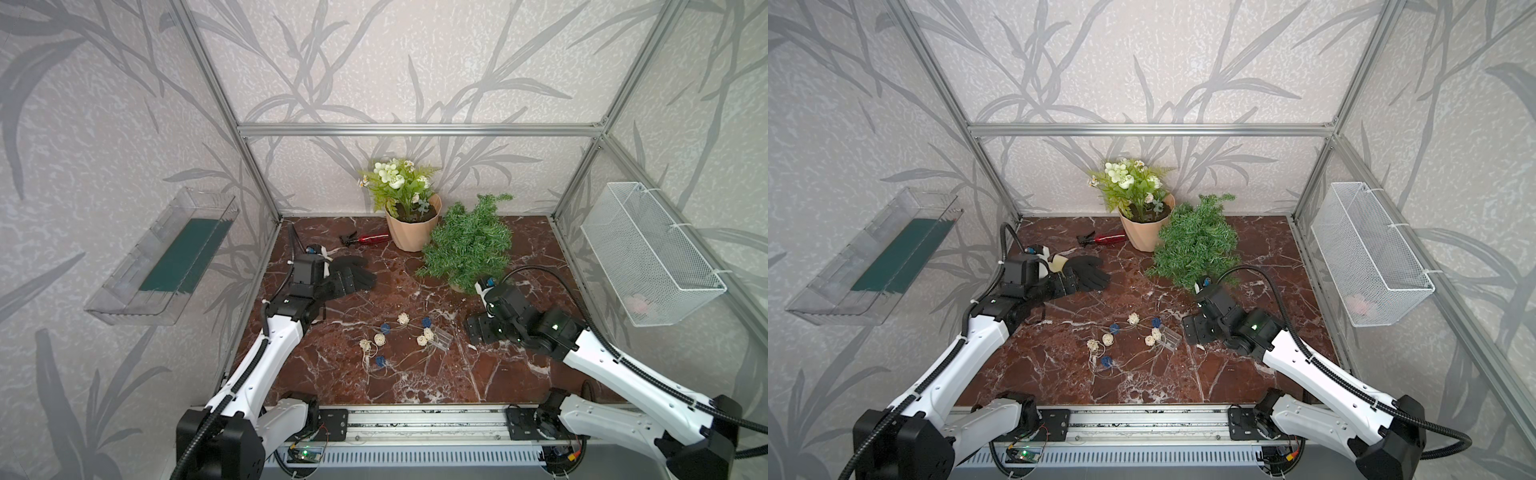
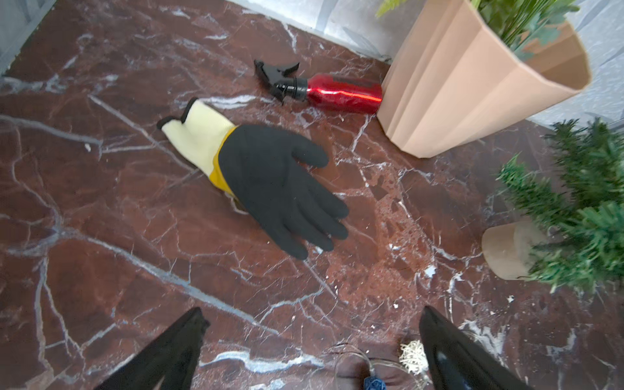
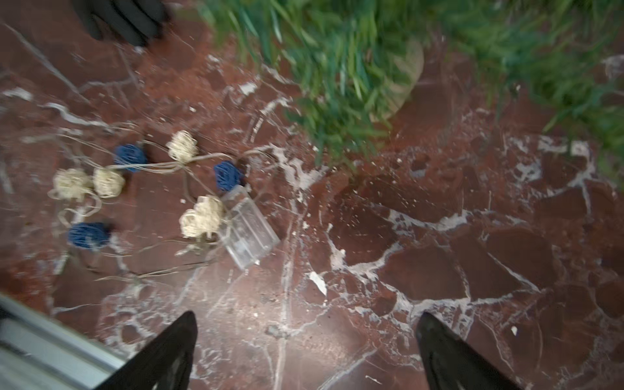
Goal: Remove string lights from the small christmas tree
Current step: Reset both arms
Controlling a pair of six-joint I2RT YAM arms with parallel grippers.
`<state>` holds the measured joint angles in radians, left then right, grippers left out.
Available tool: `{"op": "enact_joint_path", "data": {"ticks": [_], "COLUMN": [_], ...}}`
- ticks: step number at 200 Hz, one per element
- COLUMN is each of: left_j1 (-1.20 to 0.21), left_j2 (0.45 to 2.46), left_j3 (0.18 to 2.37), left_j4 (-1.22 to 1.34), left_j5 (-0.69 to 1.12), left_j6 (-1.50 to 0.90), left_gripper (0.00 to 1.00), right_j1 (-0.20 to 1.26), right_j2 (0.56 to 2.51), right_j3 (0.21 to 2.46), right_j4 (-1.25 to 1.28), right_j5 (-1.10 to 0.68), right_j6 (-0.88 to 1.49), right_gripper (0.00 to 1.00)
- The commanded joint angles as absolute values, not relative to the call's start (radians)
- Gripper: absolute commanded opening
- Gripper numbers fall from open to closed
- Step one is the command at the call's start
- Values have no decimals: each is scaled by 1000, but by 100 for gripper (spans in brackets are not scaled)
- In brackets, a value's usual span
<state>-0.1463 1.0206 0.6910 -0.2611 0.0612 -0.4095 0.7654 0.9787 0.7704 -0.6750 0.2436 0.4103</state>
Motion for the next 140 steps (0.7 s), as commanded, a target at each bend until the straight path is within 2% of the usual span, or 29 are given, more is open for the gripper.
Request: {"op": "enact_joint_path", "data": {"ticks": [1,10,19,21,24,27,46,65,91,108,125,140], "left_j1": [-153,-155,-152,-153,-154,-153,-155,-152,-152,-148,-146,-140], "left_j2": [957,946,933,929,923,914,829,779,911,1087,1273,1371], "left_j3": [536,483,447,439,431,423,384,319,238,244,233,262], "left_j4": [-8,42,71,78,87,96,97,189,497,620,894,985], "left_j5": [-71,-132,-179,-177,-173,-173,-253,-374,-299,-336,-382,-340], "left_j6": [-436,-419,-388,-378,-342,-309,-261,-216,-10,-39,-15,62], "left_gripper": [99,99,88,89,97,99,99,99,99,99,99,99], "right_j1": [735,696,626,610,587,563,458,379,202,100,73,72], "right_j2": [882,819,752,734,710,687,557,524,624,770,922,1097], "right_j3": [594,533,489,480,466,455,407,348,215,144,203,214], "right_j4": [-421,-380,-367,-362,-356,-352,-318,-200,130,375,438,660], "right_j5": [442,454,420,415,400,389,385,429,334,308,336,335], "right_j6": [352,356,374,373,373,371,291,142,62,130,125,70], "right_gripper": [99,99,99,99,99,99,99,99,99,99,99,99]}}
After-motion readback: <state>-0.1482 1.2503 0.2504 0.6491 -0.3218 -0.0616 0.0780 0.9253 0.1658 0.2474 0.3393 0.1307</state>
